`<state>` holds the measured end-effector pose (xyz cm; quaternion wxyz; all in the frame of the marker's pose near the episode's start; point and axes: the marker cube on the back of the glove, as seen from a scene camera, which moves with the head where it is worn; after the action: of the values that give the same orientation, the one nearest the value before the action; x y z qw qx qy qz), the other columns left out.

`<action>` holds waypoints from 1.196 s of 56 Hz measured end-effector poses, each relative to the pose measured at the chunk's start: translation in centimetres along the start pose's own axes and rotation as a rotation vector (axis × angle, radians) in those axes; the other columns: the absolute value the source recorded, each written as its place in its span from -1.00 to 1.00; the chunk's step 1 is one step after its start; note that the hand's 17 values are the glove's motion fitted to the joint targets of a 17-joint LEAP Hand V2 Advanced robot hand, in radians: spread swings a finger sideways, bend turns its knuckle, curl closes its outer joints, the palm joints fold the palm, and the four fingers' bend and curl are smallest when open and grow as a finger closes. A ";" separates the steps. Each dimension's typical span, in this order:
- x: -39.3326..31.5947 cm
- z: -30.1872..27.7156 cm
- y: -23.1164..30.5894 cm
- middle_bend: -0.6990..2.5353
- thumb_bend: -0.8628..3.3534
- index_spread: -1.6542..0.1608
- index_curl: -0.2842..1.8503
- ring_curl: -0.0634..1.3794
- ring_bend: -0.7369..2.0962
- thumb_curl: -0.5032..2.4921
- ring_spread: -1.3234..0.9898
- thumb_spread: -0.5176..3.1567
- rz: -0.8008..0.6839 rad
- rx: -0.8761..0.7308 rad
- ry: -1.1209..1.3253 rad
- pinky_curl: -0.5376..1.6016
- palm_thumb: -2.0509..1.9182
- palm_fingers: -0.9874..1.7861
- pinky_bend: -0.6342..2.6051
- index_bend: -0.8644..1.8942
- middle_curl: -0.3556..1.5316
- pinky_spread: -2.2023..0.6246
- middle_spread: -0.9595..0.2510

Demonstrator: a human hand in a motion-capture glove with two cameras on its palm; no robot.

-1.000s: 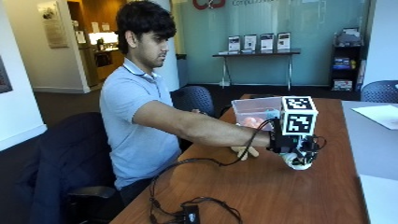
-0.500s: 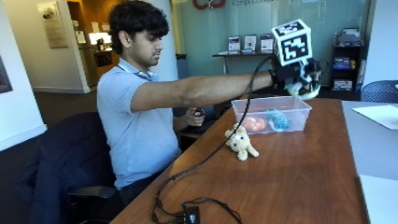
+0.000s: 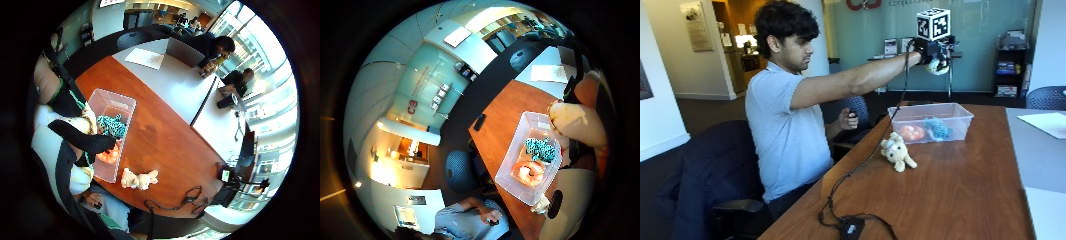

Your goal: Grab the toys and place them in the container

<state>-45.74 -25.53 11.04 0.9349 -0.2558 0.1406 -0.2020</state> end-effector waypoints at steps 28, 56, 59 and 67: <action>6.2 4.0 7.0 -0.46 -0.61 0.48 -0.45 -0.36 -0.06 -0.47 0.07 0.01 0.085 -0.323 0.070 -0.10 0.00 -0.27 0.26 -0.25 -0.15 0.46 0.60; 13.2 19.5 27.6 -0.46 -0.59 0.49 -0.39 -0.51 -0.34 -0.48 0.11 0.02 -0.035 -0.565 0.106 -0.21 0.03 -0.35 0.06 -0.23 -0.22 0.59 0.59; 13.1 21.2 28.3 -0.46 -0.59 0.49 -0.39 -0.51 -0.34 -0.47 0.11 0.03 -0.051 -0.581 0.099 -0.21 0.04 -0.34 0.05 -0.24 -0.22 0.59 0.59; 12.6 24.6 28.5 -0.38 -0.55 0.50 -0.47 -0.44 -0.20 -0.45 0.08 0.09 -0.092 -0.449 0.009 -0.22 0.12 -0.20 0.03 -0.35 -0.19 0.57 0.60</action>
<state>-16.92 1.58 14.17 0.8436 -0.4628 0.1744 -0.2094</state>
